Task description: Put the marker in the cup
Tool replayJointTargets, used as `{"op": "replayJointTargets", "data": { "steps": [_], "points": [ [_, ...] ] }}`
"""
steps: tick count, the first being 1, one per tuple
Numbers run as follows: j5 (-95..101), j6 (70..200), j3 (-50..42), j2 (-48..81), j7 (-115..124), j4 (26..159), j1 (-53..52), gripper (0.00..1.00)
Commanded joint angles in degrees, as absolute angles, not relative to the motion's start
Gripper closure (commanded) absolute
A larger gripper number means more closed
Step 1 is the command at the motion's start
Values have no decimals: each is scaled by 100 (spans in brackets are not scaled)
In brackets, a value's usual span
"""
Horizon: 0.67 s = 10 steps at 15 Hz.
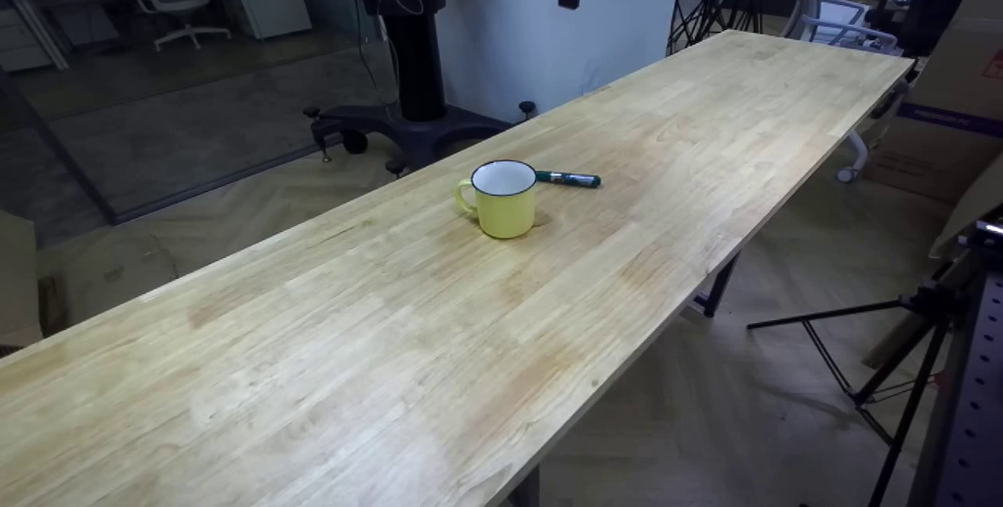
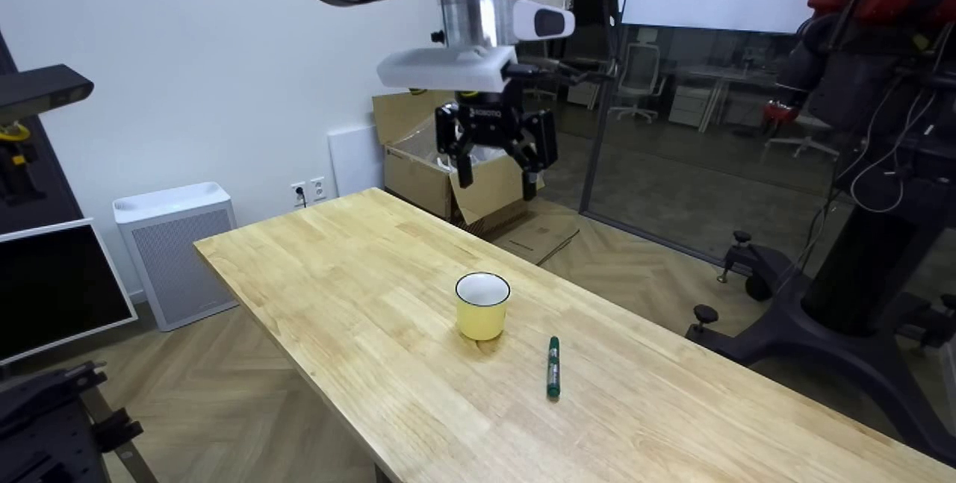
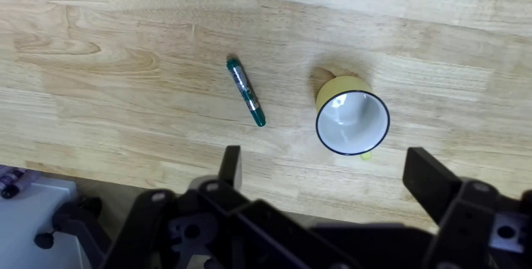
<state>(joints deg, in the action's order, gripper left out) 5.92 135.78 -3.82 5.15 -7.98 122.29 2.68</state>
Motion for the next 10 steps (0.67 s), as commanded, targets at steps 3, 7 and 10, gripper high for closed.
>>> {"op": "replayJointTargets", "data": {
  "steps": [3,7,10],
  "points": [
    [770,12538,-472,2342,-1041,10142,467,0],
    [878,11579,-381,3274,-2225,8955,736,0],
    [873,11653,-353,3179,-2352,9220,782,0]
  ]
}}
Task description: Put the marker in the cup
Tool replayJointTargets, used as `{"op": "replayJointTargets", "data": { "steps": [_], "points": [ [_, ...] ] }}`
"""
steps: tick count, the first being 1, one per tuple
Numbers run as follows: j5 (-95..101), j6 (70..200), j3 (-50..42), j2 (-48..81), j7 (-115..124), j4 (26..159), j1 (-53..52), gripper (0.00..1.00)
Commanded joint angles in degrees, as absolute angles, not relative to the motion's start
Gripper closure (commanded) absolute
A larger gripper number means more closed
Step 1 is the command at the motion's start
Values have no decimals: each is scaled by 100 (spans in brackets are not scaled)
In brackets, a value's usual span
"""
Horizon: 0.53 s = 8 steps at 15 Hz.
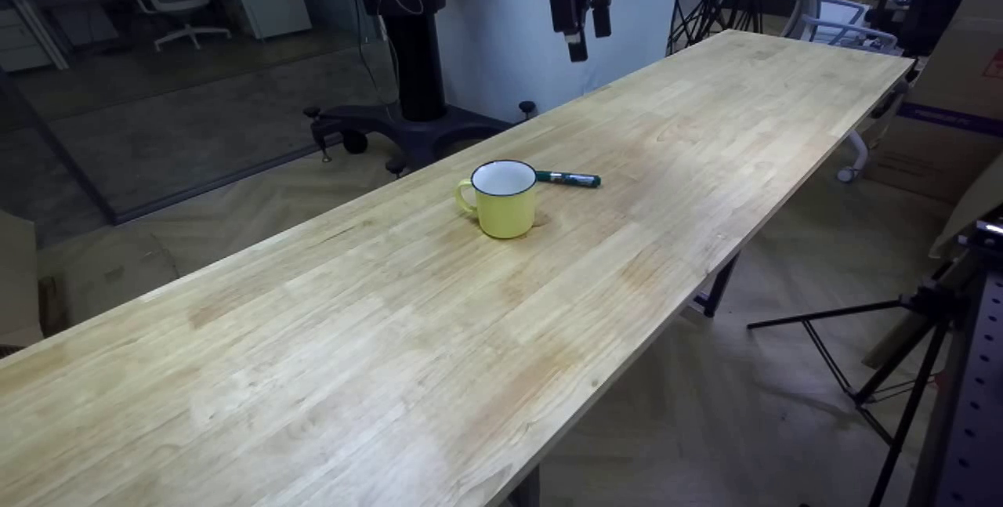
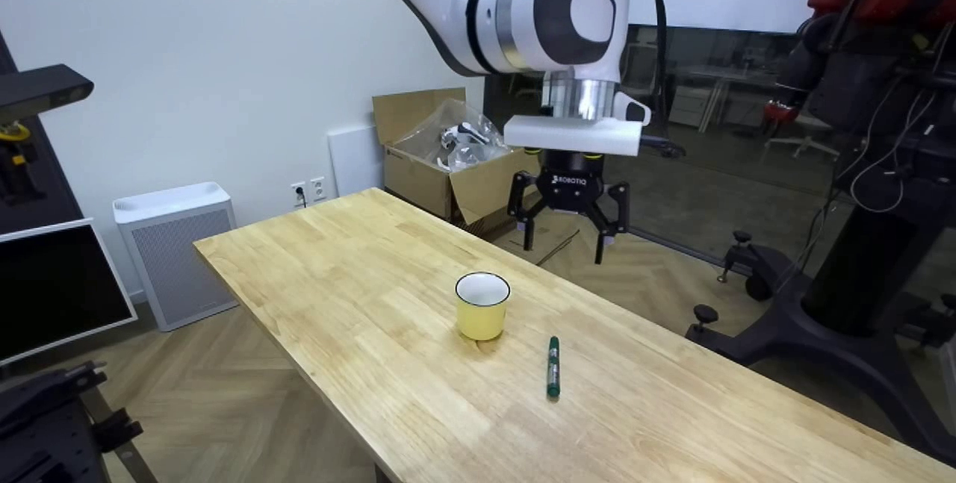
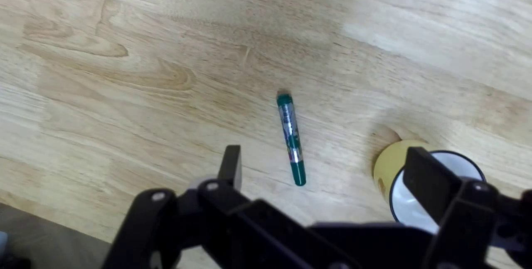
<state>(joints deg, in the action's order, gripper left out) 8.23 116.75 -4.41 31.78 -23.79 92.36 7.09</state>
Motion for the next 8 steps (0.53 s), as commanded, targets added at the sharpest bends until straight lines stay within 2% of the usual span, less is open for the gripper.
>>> {"op": "replayJointTargets", "data": {
  "steps": [1,4,8],
  "points": [
    [889,11517,-340,3305,-2526,9040,826,0],
    [918,11385,-325,3429,-2684,8836,860,0],
    [1714,12845,-397,3489,-2646,9318,634,0]
  ]
}}
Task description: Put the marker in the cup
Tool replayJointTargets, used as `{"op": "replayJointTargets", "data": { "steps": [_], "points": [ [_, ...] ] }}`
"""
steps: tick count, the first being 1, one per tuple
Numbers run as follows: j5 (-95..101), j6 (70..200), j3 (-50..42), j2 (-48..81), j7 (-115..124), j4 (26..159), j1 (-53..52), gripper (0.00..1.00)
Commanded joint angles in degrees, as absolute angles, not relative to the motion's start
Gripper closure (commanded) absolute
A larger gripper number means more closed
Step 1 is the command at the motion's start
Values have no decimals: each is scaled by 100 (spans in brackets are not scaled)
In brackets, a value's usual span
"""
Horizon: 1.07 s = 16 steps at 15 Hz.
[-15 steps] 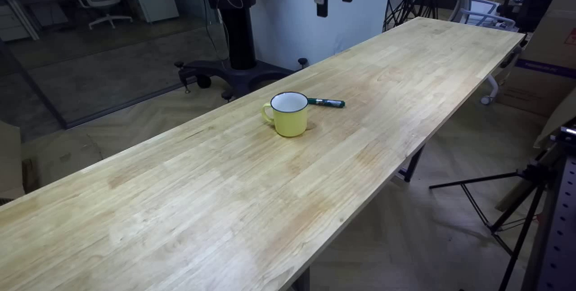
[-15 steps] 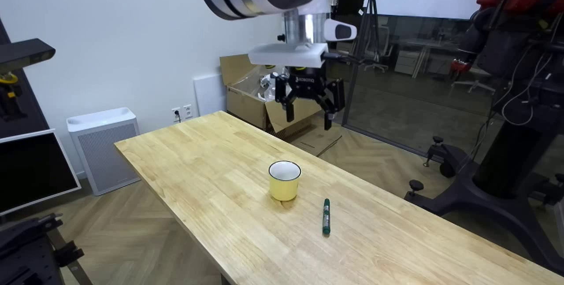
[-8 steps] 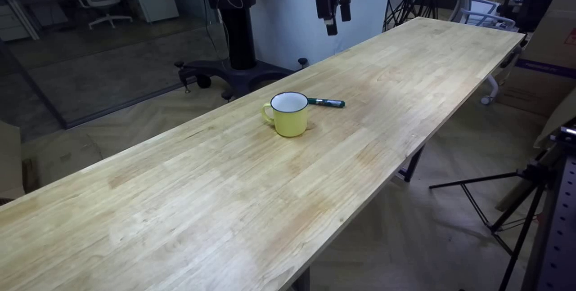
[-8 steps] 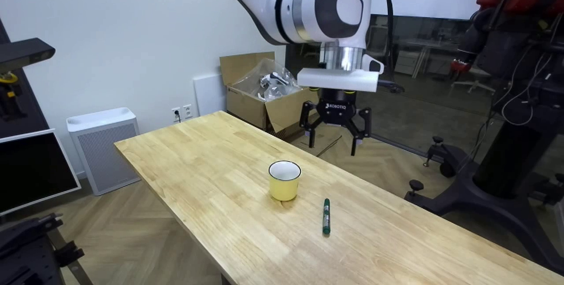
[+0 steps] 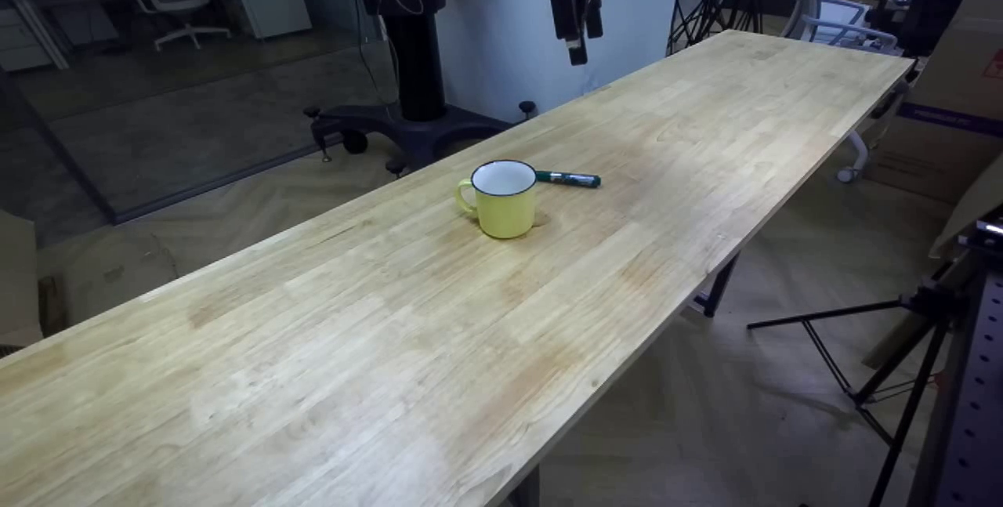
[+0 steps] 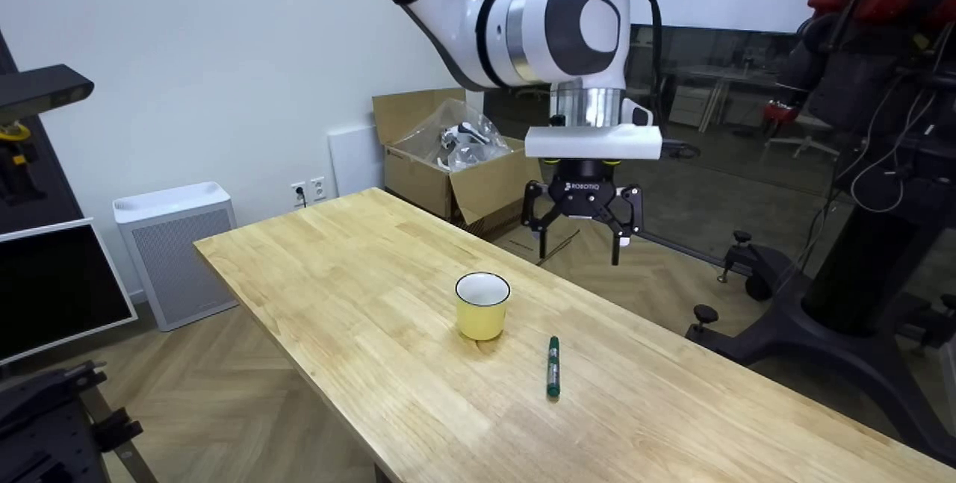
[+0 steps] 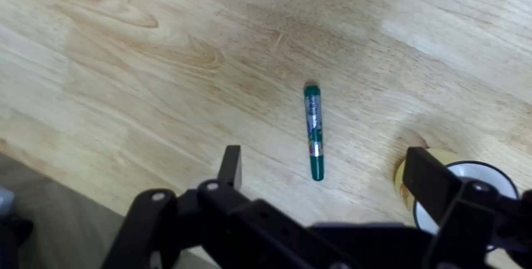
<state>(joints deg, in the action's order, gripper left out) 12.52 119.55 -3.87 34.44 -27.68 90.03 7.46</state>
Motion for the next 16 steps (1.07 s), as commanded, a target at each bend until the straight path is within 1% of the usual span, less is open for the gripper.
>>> {"op": "replayJointTargets", "data": {
  "steps": [1,4,9,11,12,16],
  "points": [
    [1836,13251,-406,3559,-2525,9445,588,0],
    [1922,14025,-376,3753,-2391,9769,541,0],
    [1651,14670,-269,3825,-2367,10241,683,0],
    [1331,14655,-87,3787,-2550,10374,897,0],
    [1550,14579,-242,3945,-2502,10154,717,0],
    [1525,14580,-222,3960,-2535,10175,746,0]
  ]
}}
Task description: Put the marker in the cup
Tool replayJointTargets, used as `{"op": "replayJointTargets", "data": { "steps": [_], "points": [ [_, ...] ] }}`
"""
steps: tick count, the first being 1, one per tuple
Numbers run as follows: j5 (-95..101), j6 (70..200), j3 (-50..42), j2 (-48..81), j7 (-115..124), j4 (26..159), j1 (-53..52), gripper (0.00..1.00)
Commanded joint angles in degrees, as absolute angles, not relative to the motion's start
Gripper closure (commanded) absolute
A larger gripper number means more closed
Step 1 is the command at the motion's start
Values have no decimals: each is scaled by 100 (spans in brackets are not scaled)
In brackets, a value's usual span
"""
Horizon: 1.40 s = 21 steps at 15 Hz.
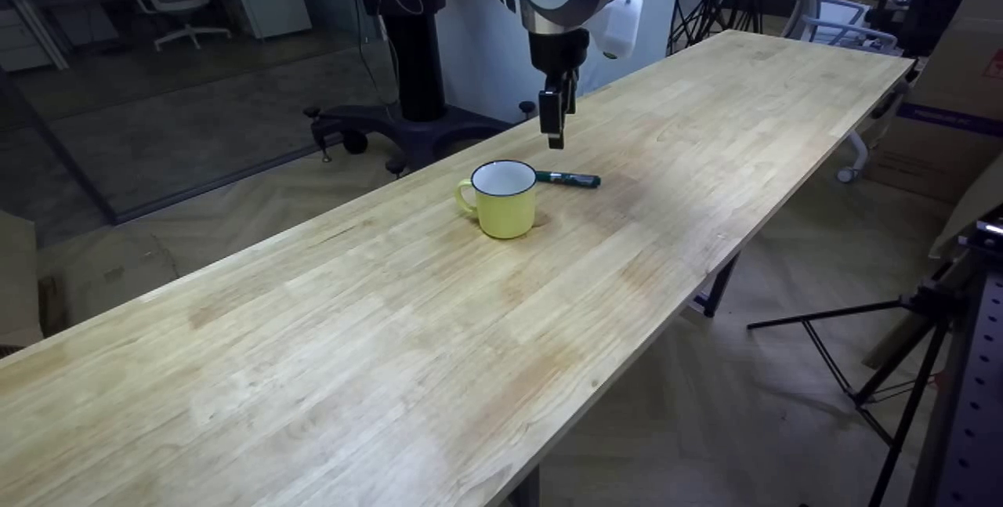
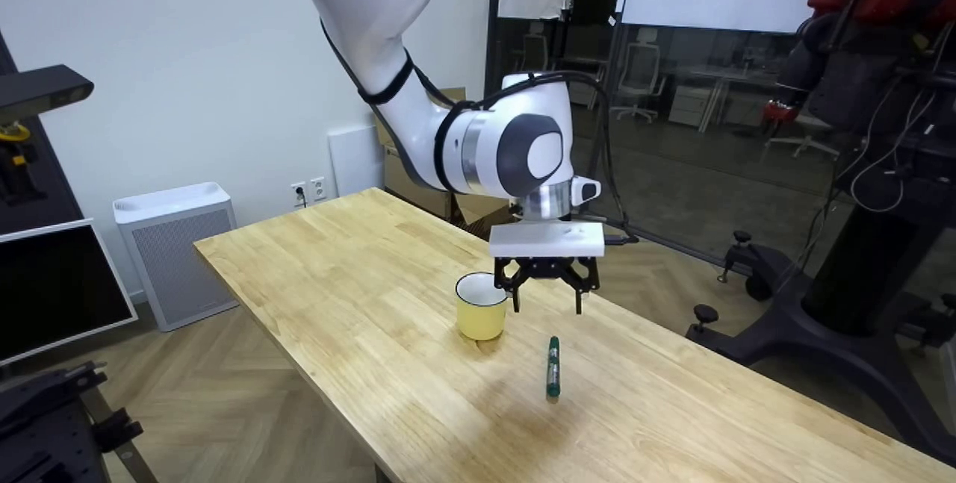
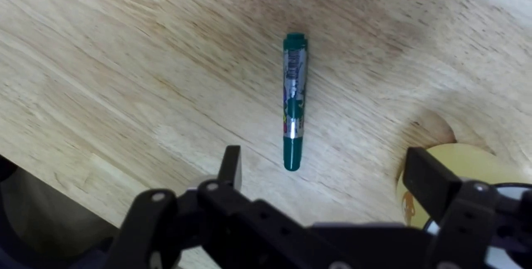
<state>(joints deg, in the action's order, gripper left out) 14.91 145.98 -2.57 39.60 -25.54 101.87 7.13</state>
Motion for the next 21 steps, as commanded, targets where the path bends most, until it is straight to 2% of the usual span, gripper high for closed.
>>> {"op": "replayJointTargets", "data": {
  "steps": [1,13,21],
  "points": [
    [1520,14611,-192,3970,-2619,10172,784,0],
    [697,14814,406,4365,-3955,9976,1800,0],
    [773,15096,320,4968,-4226,9520,1718,0]
  ]
}}
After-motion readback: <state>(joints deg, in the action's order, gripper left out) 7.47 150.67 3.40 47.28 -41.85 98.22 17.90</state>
